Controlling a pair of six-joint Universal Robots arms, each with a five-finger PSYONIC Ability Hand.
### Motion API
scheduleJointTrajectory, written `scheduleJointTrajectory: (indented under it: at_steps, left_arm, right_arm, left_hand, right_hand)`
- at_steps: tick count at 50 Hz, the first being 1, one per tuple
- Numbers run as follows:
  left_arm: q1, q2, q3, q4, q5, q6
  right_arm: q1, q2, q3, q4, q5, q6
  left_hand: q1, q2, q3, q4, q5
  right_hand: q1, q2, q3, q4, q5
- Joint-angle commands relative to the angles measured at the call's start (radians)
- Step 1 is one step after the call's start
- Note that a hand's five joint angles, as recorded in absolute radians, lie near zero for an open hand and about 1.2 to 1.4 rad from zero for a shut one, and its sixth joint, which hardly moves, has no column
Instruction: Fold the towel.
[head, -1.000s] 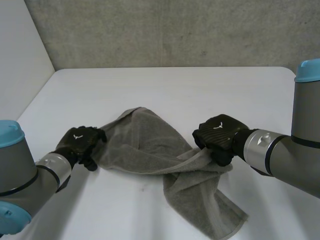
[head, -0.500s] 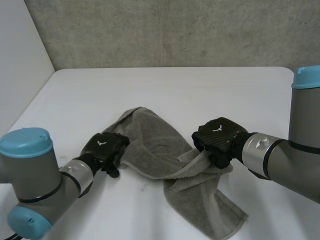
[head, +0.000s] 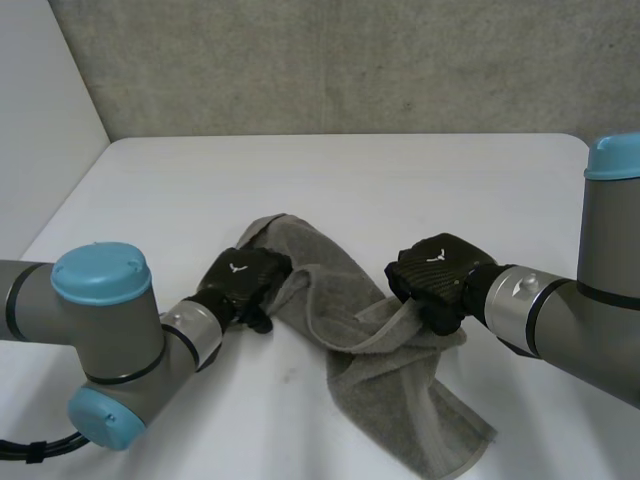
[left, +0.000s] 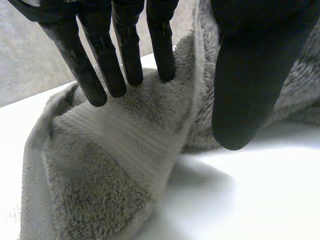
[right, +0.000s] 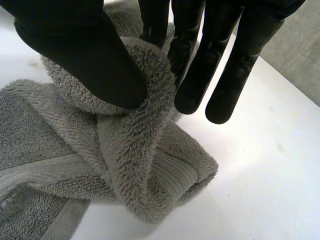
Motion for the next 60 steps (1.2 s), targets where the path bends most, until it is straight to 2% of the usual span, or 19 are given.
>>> scheduleJointTrajectory:
  at_steps: [1,10,13,15,16,17,20,23,25,29,31,32,34,35,37,41,47,52,60]
  left_arm:
    - [-0.039,0.005,0.016,-0.006,-0.001,-0.048]
    - [-0.053,-0.032,0.081,-0.004,-0.003,-0.092]
    - [-0.053,-0.050,0.101,0.000,-0.014,-0.084]
    - [-0.053,-0.062,0.119,0.004,-0.050,-0.081]
    - [-0.053,-0.062,0.119,0.004,-0.050,-0.081]
    - [-0.052,-0.065,0.130,0.005,-0.075,-0.077]
    - [-0.050,-0.062,0.142,0.005,-0.093,-0.051]
    - [-0.044,-0.052,0.167,0.005,-0.093,0.055]
    - [-0.029,-0.039,0.226,0.014,-0.093,0.144]
    - [-0.010,-0.038,0.338,0.022,-0.093,0.193]
    - [-0.006,-0.038,0.491,0.042,-0.095,0.208]
    - [-0.006,-0.038,0.492,0.042,-0.095,0.209]
    - [-0.004,-0.038,0.660,0.089,-0.098,0.210]
    - [-0.004,-0.038,0.661,0.089,-0.098,0.210]
    - [-0.003,-0.033,0.740,0.128,-0.107,0.212]
    - [0.033,0.017,0.861,0.256,-0.171,0.204]
    - [0.054,0.069,0.814,0.315,-0.179,0.201]
    - [0.099,0.106,0.624,0.287,-0.144,0.202]
    - [0.158,0.129,0.117,0.293,0.047,0.219]
  right_arm:
    - [0.001,0.000,0.012,-0.001,0.000,0.000]
    - [0.001,0.005,0.030,-0.005,-0.002,-0.005]
    - [-0.001,0.005,0.032,-0.005,-0.002,-0.005]
    - [-0.004,0.006,0.033,-0.017,0.001,-0.011]
    - [-0.004,0.006,0.033,-0.017,0.002,-0.011]
    - [-0.010,0.006,0.032,-0.023,0.002,-0.014]
    - [-0.019,0.020,0.010,-0.026,0.003,-0.026]
    - [-0.022,0.049,-0.042,-0.017,0.011,-0.089]
    - [-0.022,0.084,-0.132,-0.015,0.064,-0.173]
    - [-0.010,0.118,-0.281,-0.040,0.153,-0.238]
    - [-0.007,0.168,-0.497,-0.169,0.227,-0.236]
    - [-0.007,0.169,-0.498,-0.170,0.227,-0.236]
    - [0.002,0.170,-0.617,-0.428,0.248,-0.201]
    - [0.002,0.170,-0.617,-0.429,0.248,-0.201]
    - [0.004,0.114,-0.619,-0.693,0.277,-0.149]
    - [0.002,0.045,-0.564,-0.848,0.319,-0.114]
    - [0.007,-0.012,-0.432,-0.856,0.319,-0.114]
    - [0.007,-0.026,-0.330,-0.730,0.316,-0.141]
    - [0.010,0.038,-0.093,-0.451,0.314,-0.152]
  left_hand:
    - [0.053,0.056,0.054,0.057,0.059]
    - [0.155,0.159,0.157,0.160,0.161]
    - [0.349,0.353,0.350,0.354,0.355]
    - [0.709,0.712,0.710,0.713,0.715]
    - [0.710,0.714,0.711,0.715,0.716]
    - [0.852,0.856,0.854,0.857,0.858]
    - [0.854,0.858,0.855,0.858,0.860]
    - [0.854,0.858,0.855,0.858,0.860]
    - [0.854,0.858,0.855,0.858,0.860]
    - [0.854,0.858,0.855,0.858,0.860]
    - [0.854,0.858,0.855,0.858,0.860]
    - [0.854,0.858,0.855,0.858,0.860]
    - [0.854,0.858,0.855,0.858,0.860]
    - [0.854,0.858,0.855,0.858,0.860]
    - [0.854,0.858,0.855,0.858,0.860]
    - [0.854,0.858,0.855,0.858,0.860]
    - [0.854,0.858,0.855,0.858,0.860]
    - [0.854,0.858,0.855,0.858,0.860]
    - [0.854,0.858,0.855,0.858,0.860]
  right_hand:
    - [0.424,0.224,0.215,0.205,0.235]
    - [0.424,0.224,0.215,0.205,0.235]
    - [0.424,0.224,0.215,0.205,0.235]
    - [0.424,0.224,0.215,0.205,0.235]
    - [0.424,0.224,0.215,0.205,0.235]
    - [0.424,0.224,0.215,0.205,0.235]
    - [0.424,0.224,0.215,0.205,0.235]
    - [0.424,0.224,0.215,0.205,0.235]
    - [0.424,0.224,0.215,0.205,0.235]
    - [0.424,0.224,0.215,0.205,0.235]
    - [0.424,0.224,0.215,0.205,0.235]
    - [0.424,0.224,0.215,0.205,0.235]
    - [0.424,0.224,0.215,0.205,0.235]
    - [0.424,0.224,0.215,0.205,0.235]
    - [0.424,0.224,0.215,0.205,0.235]
    - [0.424,0.224,0.215,0.205,0.235]
    - [0.424,0.224,0.215,0.205,0.235]
    - [0.424,0.224,0.215,0.205,0.235]
    - [0.424,0.224,0.215,0.205,0.235]
